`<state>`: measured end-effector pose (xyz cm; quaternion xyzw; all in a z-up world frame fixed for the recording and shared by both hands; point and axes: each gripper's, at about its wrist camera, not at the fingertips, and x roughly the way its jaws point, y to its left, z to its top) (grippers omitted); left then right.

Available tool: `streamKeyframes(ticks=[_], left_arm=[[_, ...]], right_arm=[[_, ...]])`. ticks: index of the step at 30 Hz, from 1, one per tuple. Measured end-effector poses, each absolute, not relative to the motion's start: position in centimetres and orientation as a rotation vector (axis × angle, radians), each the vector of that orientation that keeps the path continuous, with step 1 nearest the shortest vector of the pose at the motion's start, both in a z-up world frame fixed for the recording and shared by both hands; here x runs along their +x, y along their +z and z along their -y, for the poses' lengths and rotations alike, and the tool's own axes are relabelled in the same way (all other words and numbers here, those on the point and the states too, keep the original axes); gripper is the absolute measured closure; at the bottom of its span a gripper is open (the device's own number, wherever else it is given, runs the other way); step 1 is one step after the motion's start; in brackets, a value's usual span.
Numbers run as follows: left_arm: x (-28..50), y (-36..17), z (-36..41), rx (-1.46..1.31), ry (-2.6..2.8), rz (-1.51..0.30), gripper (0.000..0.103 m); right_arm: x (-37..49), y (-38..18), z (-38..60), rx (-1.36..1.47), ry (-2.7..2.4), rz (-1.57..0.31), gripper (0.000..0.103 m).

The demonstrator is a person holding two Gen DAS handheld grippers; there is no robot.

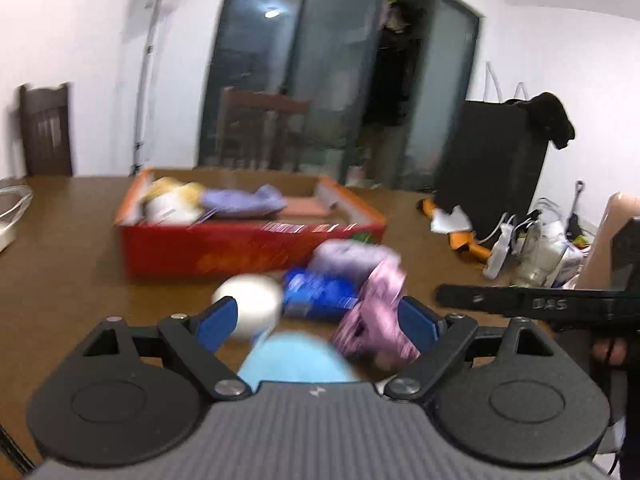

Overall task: Organize soft objects
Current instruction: 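Reach the left gripper to the lavender fuzzy towel and grasp it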

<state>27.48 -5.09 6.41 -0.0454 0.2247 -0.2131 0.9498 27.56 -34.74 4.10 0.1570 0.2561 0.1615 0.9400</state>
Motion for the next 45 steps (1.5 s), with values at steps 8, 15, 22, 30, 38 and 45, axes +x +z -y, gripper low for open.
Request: streamKeyframes(ticks=[8,15,22,30,38,45], left_arm=[[41.8,4.4,11.6,-0.157,-0.422,-0.639,0.043],[44.3,2.2,12.1,-0.160,-0.495,-0.698,0.081],[42.0,5.1,11.5,-0.169,-0.511,-0.549,0.087],[29.0,9.2,5.4,-0.157,-0.461,-0.344,0.087],[19.3,2.8,0.3,-0.235,-0.400,-0.480,0.085],[18.3,2.8,-3.1,-0.416,-0.420,-0.523,0.052]], right_arm=[[39.1,2.8,37.1,0.418,0.276,-0.574,0.058],[42.1,-0.7,37.6,0.513,0.307,-0.666,0.081],[40.3,1.7,36.8,0.422,0.308,-0.484,0.086],[31.5,7.6,32.3,0.284,0.471,-0.386,0.086],[23.8,2.1,25.9,0.139,0.589,-0.563,0.086],[19.3,0.0,25.0,-0.017,0.587,-0.577,0.087]])
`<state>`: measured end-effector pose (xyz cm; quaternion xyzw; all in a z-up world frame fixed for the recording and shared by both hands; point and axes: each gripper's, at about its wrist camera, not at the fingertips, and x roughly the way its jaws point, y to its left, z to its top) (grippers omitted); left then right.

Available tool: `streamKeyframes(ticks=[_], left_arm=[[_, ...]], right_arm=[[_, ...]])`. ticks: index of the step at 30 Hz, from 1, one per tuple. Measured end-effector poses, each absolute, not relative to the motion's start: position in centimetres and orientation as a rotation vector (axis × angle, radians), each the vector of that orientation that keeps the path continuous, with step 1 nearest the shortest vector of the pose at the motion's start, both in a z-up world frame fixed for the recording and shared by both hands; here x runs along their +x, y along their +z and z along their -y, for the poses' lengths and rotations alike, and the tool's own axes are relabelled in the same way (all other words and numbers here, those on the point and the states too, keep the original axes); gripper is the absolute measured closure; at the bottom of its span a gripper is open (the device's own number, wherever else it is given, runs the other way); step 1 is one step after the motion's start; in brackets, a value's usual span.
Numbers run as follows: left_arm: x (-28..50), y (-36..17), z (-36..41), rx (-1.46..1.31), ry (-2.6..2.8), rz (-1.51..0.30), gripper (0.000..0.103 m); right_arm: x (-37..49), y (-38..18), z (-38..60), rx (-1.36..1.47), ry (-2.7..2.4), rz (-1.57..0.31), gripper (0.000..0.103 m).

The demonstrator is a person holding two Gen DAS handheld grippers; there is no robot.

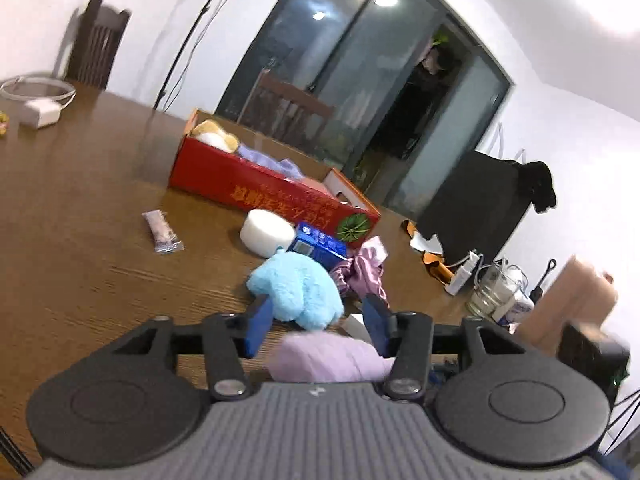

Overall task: Organize soft objects
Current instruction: 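Reach the left gripper to the lavender fuzzy towel and grasp it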

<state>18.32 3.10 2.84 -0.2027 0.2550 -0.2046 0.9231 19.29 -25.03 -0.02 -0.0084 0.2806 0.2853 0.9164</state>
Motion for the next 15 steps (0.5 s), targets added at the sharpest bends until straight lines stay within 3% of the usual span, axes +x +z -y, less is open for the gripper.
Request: streamKeyframes(ticks=[3,7,15], left_arm=[[19.2,2.1,-1.2,-0.328,-0.357,-0.603,0.053],[18.3,0.6,-0.2,-0.293,-0.383,-0.618,0.055],[17.6,-0.4,-0.4,-0.290,-0.391,-0.637,0.055]], right_arm=[[18.3,-0.4,25.4,-0.026,0.594,-0.596,0.084],[16.7,1.0,26.7,-0.007,0.624,-0.580,0.060],[19.4,1.2,27.9,0.211,0.560,-0.620,0.059]])
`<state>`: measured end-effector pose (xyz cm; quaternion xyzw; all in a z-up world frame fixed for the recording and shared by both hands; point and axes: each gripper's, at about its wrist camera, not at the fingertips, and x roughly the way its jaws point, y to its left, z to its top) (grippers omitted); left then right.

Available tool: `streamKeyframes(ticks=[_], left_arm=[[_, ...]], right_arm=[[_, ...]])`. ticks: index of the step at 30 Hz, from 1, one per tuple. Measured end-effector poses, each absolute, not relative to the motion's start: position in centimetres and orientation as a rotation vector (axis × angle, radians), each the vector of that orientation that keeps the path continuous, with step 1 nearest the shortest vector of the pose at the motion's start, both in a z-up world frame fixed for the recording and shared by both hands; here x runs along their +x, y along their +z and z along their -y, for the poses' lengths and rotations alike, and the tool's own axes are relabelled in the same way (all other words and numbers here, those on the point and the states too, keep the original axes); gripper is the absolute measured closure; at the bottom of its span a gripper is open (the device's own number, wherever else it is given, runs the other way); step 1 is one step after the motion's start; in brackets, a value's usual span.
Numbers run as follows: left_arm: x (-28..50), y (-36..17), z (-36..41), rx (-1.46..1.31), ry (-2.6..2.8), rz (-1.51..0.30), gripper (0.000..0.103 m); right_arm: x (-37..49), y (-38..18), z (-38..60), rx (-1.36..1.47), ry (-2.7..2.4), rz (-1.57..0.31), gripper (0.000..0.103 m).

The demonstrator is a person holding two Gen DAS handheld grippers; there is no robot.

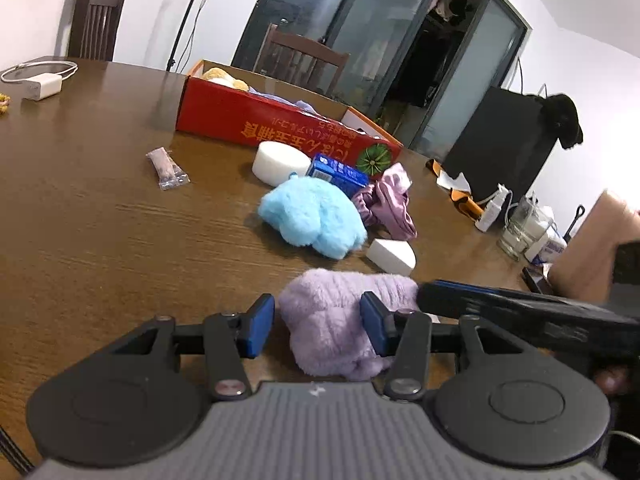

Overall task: Organize soft objects
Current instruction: 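Reach the left gripper to the lavender fuzzy towel and grasp it, then carry the lavender towel into the box and open the left gripper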

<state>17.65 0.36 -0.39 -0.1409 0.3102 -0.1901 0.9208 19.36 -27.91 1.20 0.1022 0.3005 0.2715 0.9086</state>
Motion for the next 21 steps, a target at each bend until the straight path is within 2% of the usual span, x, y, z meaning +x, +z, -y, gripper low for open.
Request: streamKeyframes(ticks=[6,8,9,10,12,17,21], left_arm=[[17.1,-0.5,-1.2,-0.345,-0.445,-0.688,0.049],[17.3,-0.7,-1.2,-0.357,-0.487,-0.693,0.055],[17.5,-0.8,-1.1,-0.360,-0.502,-0.707,0.069],[17.7,-0.8,-0.9,-0.361,-0.509,-0.714,0.071],[17.9,-0.4,-0.5,-0.341,-0.514,-0.703,0.076],[21.6,3.9,0.6,-0.318,-0.598,-0.590,0.077],[29.9,8.0,2.9,-0.312,-0.620,-0.509,0.077]], right_arm=[[19.9,-0.3,26.9,0.199,0.577,-0.678,0.062],[19.9,-0.5,27.0,0.200,0.580,-0.679,0.063],[20.0,-0.6,27.0,0.201,0.585,-0.680,0.069],[20.0,-0.6,26.9,0.204,0.604,-0.687,0.081],[20.1,-0.5,26.6,0.192,0.624,-0.689,0.085],[21.6,3.4,27.4,0.157,0.614,-0.565,0.087],[27.4,8.0,29.7,0.143,0.572,-0.457,0.087]])
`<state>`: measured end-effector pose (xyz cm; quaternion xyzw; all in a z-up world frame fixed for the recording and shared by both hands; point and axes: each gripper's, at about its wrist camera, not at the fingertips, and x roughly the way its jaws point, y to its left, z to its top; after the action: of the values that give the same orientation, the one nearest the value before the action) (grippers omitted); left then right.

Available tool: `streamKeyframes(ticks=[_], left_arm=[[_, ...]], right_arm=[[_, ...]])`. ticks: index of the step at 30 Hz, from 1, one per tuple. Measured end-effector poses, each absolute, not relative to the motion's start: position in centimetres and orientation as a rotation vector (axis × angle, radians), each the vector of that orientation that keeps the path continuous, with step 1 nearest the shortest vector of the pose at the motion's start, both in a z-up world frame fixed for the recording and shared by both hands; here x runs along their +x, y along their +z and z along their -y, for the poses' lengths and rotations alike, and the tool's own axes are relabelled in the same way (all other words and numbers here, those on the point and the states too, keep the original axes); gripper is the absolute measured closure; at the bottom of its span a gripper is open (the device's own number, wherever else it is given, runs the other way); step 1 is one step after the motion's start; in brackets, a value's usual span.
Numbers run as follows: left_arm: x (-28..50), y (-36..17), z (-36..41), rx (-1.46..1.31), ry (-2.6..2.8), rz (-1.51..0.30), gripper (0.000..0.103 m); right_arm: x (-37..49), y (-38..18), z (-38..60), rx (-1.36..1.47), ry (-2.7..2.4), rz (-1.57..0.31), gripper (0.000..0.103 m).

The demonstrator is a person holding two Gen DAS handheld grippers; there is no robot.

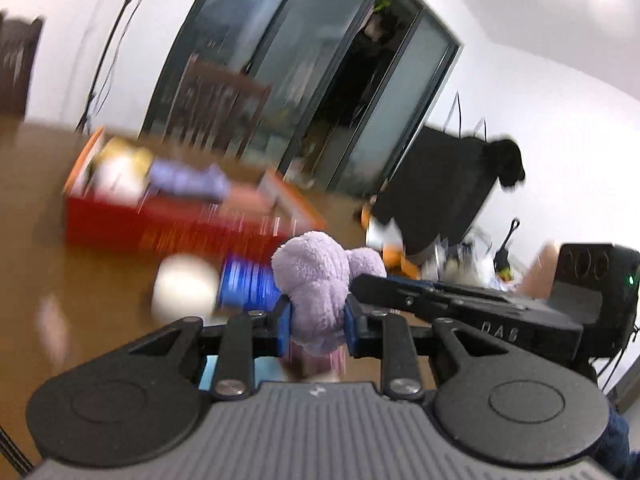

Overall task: Organize soft objects
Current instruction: 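Carry the lavender towel into the box and open the left gripper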

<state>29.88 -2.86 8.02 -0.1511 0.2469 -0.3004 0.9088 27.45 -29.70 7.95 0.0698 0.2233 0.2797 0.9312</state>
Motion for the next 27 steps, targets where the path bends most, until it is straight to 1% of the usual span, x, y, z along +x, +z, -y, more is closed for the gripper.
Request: streamKeyframes(ticks=[2,4,6,9,12,14,15,18,20,22,24,25,26,27], left_arm=[[34.5,9.5,4.7,-0.288,-0.624,-0.505,0.077],[39.3,10.1,6.6,-0.269,-0.597,-0.523,0.077],[44.3,9.7,8.3,-0.267,-0.560,-0.586,0.077],[49.6,8.0,9.6,-0.294,-0.529,-0.680,0.077],[52.7,5.8,10.2,-0.295,-0.487,-0.781,0.075],[53.6,4.9,10.9,-0.266,-0.465,-0.797,0.072],[53.9,4.5,11.1,-0.250,-0.452,-0.796,0.069],[55.0,4.1,11.2,-0.234,-0.429,-0.808,0.067],[55.2,4.2,10.6,-0.264,-0.418,-0.813,0.059],[54.6,4.9,9.8,-0.258,-0.419,-0.782,0.049],[53.8,6.0,9.2,-0.214,-0.417,-0.742,0.049],[53.2,6.9,8.8,-0.180,-0.409,-0.717,0.047],[52.7,7.5,8.5,-0.156,-0.401,-0.694,0.046],[52.1,8.3,8.1,-0.134,-0.392,-0.670,0.042]], right_arm=[[31.9,9.7,30.5,0.116,0.530,-0.440,0.087],[36.9,10.8,31.3,0.099,0.484,-0.466,0.087],[41.5,11.2,31.8,0.087,0.447,-0.506,0.087],[47.9,10.0,32.2,0.064,0.407,-0.601,0.086],[52.3,8.0,32.1,0.035,0.385,-0.698,0.086],[53.7,6.8,31.9,0.013,0.374,-0.731,0.086],[54.2,6.4,31.5,-0.007,0.364,-0.734,0.086],[54.7,5.6,30.3,-0.080,0.324,-0.711,0.086],[54.9,5.0,29.8,-0.126,0.307,-0.708,0.085],[55.5,4.5,29.9,-0.150,0.290,-0.704,0.079],[55.2,4.4,30.3,-0.120,0.303,-0.705,0.075],[54.8,4.7,30.4,-0.112,0.299,-0.695,0.068],[54.5,5.2,30.4,-0.114,0.295,-0.673,0.064],[54.0,5.8,30.6,-0.115,0.289,-0.652,0.057]])
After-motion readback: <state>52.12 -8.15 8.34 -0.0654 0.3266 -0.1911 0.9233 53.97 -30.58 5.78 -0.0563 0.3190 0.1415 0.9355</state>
